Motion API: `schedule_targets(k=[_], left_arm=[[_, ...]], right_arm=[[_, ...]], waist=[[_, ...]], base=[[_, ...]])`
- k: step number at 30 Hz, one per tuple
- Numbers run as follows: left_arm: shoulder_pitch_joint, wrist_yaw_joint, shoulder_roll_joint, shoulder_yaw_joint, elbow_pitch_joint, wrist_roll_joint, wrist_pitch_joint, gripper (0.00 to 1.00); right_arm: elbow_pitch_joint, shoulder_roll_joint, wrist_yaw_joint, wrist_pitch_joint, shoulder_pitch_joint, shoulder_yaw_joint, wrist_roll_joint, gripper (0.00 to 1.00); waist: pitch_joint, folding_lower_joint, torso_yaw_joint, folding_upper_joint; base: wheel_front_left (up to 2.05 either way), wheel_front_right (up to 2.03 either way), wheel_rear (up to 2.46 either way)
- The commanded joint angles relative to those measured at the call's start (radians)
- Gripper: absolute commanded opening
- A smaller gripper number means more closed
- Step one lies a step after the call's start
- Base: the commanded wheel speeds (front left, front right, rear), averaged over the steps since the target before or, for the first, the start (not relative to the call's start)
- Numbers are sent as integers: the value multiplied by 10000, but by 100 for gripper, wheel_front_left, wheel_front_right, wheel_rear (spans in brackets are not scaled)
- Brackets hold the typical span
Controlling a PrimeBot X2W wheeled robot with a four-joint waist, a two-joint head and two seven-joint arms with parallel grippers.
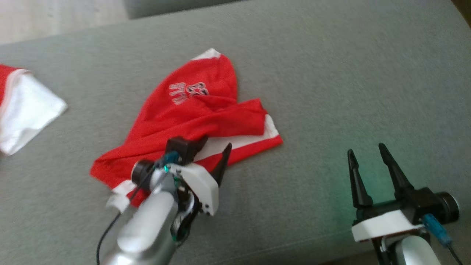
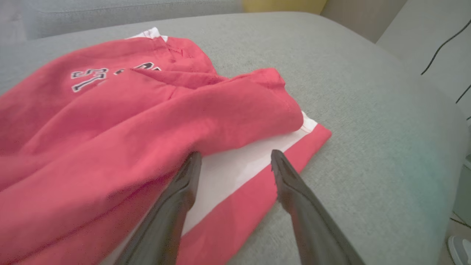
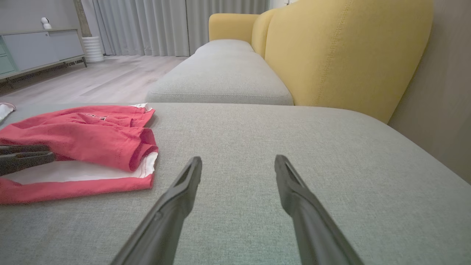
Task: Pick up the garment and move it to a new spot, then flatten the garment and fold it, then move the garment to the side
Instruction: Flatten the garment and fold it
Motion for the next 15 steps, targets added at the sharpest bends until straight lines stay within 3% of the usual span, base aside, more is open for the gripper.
schedule_targets(k=[1, 15], left_arm=[[-522, -42, 5, 201, 102, 47, -12, 100], [-2822, 189, -64, 332, 2099, -423, -843, 100]], right_arm=[[-268, -78, -7, -111, -260, 317, 88, 100], [-219, -78, -7, -111, -535, 314, 360, 100]], waist=[[458, -1, -507, 0], [877, -1, -1111, 0]], base=[[0, 0, 0], [0, 0, 0]])
